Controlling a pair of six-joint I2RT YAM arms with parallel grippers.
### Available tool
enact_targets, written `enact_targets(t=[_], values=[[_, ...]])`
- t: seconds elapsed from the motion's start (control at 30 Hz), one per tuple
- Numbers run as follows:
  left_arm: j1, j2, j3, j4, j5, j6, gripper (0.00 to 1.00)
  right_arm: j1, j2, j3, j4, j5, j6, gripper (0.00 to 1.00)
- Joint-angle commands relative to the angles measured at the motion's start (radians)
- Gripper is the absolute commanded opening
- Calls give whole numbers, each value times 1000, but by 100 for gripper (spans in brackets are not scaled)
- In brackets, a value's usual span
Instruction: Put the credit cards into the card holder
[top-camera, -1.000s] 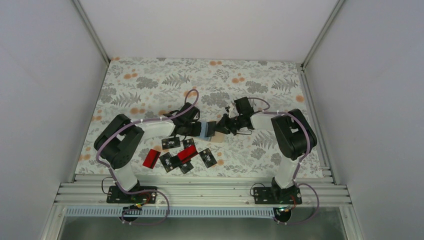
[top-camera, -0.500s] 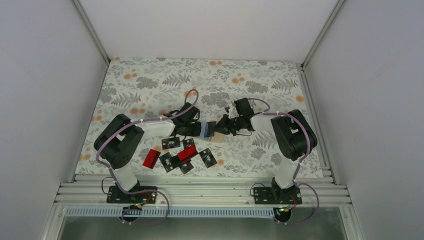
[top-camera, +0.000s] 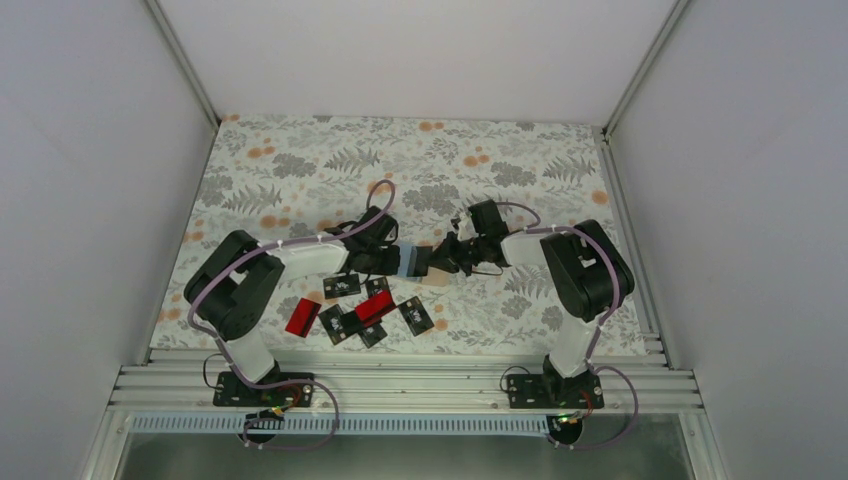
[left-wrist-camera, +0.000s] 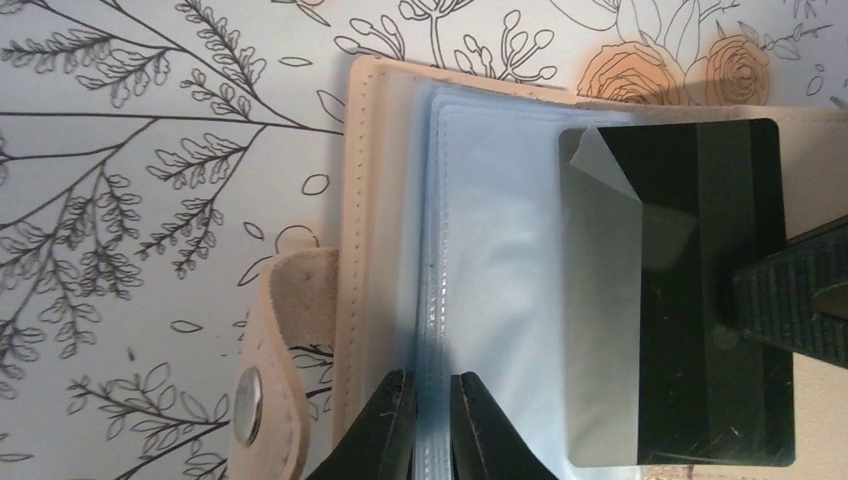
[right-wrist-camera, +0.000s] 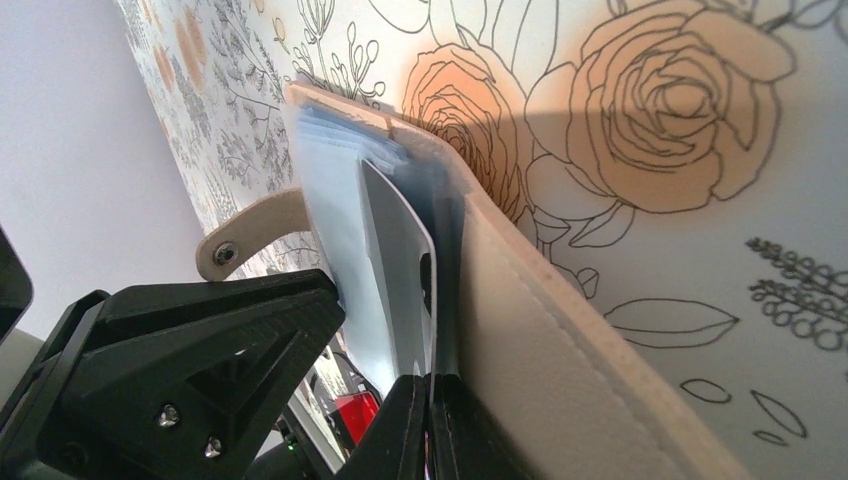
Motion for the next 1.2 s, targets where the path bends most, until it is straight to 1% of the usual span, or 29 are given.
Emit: enact_targets(t=[0.0,0.1,0.2,0.27,0.4,0.57,1.17], values=[[-3,-34,-2,-70,-53,-12,12,16,3,-26,-30,30,15,4],[0,-46,7,-88,-84,-4,14,17,18,-33,-7,19,27,4],[8,-44,16,-112,-113,6,13,16,28,-37,12,16,35,4],[12,-45,17,-116,-126,15,12,17,35,-38,17,18,36,4],[18,-22,32,-124,-134,40,7,18,42,-35,24,16,40,4],[18,12,29,-107,-110,51,3,22,49,-29,30,12,43,4],[17,12,-58,-33,-34,22,2,47,91,-7,101,29,124,4]])
